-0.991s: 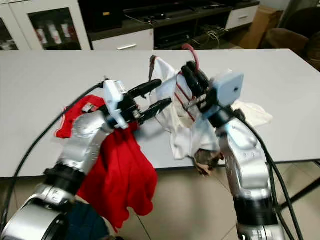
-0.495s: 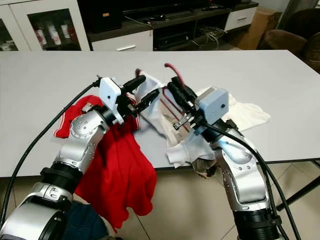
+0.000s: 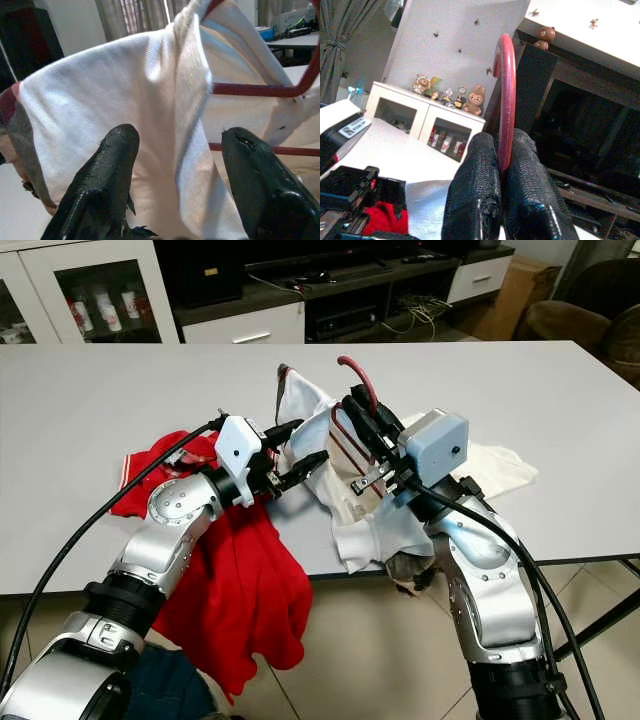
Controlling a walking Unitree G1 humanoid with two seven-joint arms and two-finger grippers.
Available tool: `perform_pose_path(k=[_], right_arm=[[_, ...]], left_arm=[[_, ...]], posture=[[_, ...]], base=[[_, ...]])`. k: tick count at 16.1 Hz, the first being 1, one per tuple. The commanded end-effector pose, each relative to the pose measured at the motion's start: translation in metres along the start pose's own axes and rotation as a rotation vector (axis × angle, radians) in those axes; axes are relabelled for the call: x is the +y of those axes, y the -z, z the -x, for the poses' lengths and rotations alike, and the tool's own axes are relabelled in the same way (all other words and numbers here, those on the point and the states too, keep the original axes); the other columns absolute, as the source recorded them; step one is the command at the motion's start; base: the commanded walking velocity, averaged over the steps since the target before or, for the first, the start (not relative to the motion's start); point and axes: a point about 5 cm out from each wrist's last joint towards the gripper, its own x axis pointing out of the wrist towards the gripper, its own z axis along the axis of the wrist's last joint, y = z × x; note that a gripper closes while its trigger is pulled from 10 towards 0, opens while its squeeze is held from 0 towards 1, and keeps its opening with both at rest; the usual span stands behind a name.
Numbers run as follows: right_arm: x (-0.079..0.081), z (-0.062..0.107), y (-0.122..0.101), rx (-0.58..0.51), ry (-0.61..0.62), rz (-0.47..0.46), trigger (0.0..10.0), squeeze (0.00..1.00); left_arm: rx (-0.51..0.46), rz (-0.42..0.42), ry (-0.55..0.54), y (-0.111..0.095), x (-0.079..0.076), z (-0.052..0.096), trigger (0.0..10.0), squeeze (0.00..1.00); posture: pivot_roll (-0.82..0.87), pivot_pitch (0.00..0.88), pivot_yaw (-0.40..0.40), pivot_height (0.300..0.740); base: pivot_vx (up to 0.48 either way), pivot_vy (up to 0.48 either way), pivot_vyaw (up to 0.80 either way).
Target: Hang hanger
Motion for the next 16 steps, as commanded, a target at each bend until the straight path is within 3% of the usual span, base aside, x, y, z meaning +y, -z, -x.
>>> perform_pose_path(k=[1,3,4,5,10,13,16], right_arm=[[0.004,0.000,-0.006,-0.020,-0.028,0.026,0.0,0.00],[0.007,0.000,-0.005,-0.019,-0.036,0.020,0.0,0.00],[0.007,0.000,-0.004,-0.017,-0.037,0.018,0.0,0.00],[0.007,0.000,-0.004,-0.015,-0.038,0.017,0.0,0.00],[0.004,0.005,-0.003,0.001,-0.018,0.017,0.0,0.00],[0.003,0.016,0.000,0.030,-0.006,0.008,0.0,0.00],[0.006,0.021,0.002,0.035,-0.004,-0.008,0.0,0.00]], left_arm=[[0.008,-0.015,-0.006,-0.001,0.002,-0.001,10.0,0.00],[-0.005,-0.017,-0.023,-0.004,0.004,-0.002,10.0,0.00],[-0.027,-0.018,-0.030,-0.008,0.004,-0.004,4.5,0.00],[-0.050,-0.022,-0.039,-0.011,0.004,-0.006,0.0,0.00],[-0.061,-0.021,-0.007,-0.009,0.003,0.000,0.0,0.00],[-0.038,-0.021,0.010,-0.004,0.005,0.007,0.0,0.00],[-0.055,-0.031,-0.001,-0.009,0.007,0.005,0.0,0.00]], posture=[[0.00,0.016,0.025,0.740],[0.00,0.015,0.024,0.740],[0.00,0.014,0.022,0.740],[0.00,0.014,0.022,0.740],[0.01,0.015,0.021,0.740],[0.00,0.019,0.023,0.740],[0.00,0.018,0.021,0.740]], base=[[0.000,0.000,0.00],[0.000,0.000,0.00],[0.000,0.000,0.00],[0.000,0.000,0.00],[0.000,0.000,0.00],[0.000,0.000,0.00],[0.000,0.000,0.00]])
